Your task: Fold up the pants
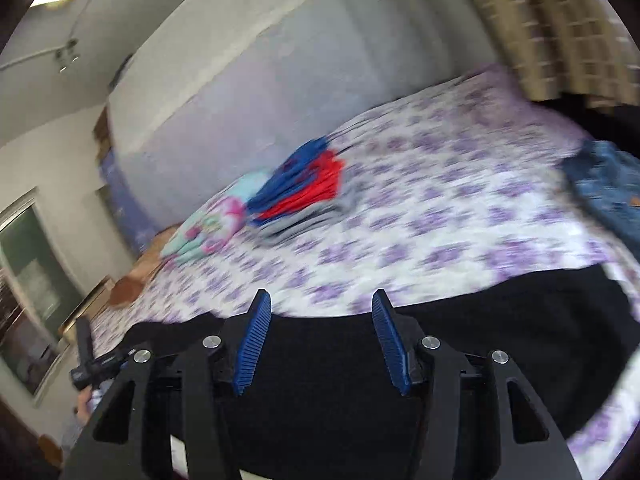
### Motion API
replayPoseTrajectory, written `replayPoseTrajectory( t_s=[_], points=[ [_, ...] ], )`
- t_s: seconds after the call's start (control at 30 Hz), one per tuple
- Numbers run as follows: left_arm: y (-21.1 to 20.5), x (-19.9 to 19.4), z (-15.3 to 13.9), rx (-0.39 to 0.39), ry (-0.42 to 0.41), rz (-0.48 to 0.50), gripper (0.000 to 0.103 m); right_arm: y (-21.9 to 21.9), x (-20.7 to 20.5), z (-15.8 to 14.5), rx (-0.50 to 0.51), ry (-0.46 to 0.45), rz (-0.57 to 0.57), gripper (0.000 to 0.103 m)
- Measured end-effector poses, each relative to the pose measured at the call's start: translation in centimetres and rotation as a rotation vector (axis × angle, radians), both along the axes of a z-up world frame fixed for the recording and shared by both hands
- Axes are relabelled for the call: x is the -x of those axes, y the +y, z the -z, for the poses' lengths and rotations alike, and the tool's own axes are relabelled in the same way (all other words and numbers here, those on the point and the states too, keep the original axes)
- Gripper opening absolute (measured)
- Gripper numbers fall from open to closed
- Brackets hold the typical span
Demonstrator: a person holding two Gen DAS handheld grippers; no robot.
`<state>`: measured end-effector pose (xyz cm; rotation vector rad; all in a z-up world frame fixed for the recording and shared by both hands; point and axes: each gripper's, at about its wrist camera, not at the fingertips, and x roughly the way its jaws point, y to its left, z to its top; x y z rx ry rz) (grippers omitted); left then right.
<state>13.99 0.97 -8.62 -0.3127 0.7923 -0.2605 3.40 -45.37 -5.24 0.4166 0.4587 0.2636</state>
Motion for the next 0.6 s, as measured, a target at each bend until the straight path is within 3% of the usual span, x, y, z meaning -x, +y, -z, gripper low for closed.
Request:
replayPoseTrajectory(
  t_s=[0.1, 0.2, 0.4, 0.6],
  points=[
    [0.8, 0.0, 0.3, 0.012, -0.011, 0.005, 0.097, 6.6, -6.4, 0.1, -0.023, 0.083, -0.287, 0.053],
    [-0.2, 0.2, 0.8, -0.069, -0.040, 0.008, 0.098, 12.0, -12.2, 0.4, 0.000, 0.169, -0.436, 0.050],
    [-1.9, 0.4, 2.2, -0.245, -0.076, 0.019, 0.098, 19.2, -20.6, 2.0, 0.070, 0.322, -0.538, 0.047],
    [-1.5, 0.2, 2.4, -0.219, -0.091, 0.041, 0.098, 21.5, -24.7, 5.0, 0.069, 0.450, -0.573, 0.047]
  ],
)
